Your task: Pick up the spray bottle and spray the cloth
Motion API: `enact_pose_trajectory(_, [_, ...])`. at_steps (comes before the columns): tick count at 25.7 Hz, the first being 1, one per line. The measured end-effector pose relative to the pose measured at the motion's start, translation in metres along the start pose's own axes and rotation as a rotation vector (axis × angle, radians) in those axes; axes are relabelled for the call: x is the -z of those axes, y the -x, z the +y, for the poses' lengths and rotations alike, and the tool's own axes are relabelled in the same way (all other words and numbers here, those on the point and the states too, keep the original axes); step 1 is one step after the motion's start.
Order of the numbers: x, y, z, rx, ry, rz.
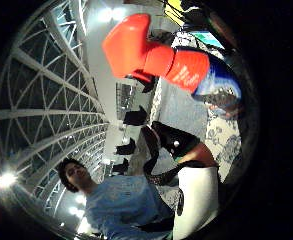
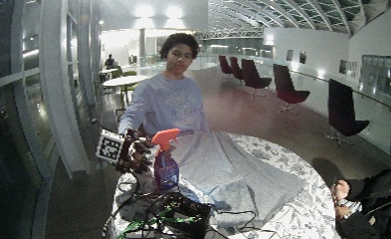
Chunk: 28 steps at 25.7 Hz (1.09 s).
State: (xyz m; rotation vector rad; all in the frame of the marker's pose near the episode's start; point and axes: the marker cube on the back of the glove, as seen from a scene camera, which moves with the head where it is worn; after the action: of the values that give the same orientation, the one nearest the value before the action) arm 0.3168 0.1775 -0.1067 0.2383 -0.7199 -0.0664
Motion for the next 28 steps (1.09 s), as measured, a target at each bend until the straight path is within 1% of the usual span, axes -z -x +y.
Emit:
enact_pose_trajectory(4, [-0.021, -0.008, -0.024, 0.009, 0.009, -0.029])
enact_pose_trajectory(9, [-0.038, -0.010, -0.041, 0.030, -0.049, -0.102])
enact_pose_trajectory(14, [-0.043, -0.011, -0.042, 0.041, -0.078, -0.148])
enact_pose_trajectory(24, [-0.046, -0.007, -0.039, 0.063, -0.139, -0.142])
enact_pose_trajectory(28, [-0.046, 0.013, -0.042, 0.047, -0.102, -0.106])
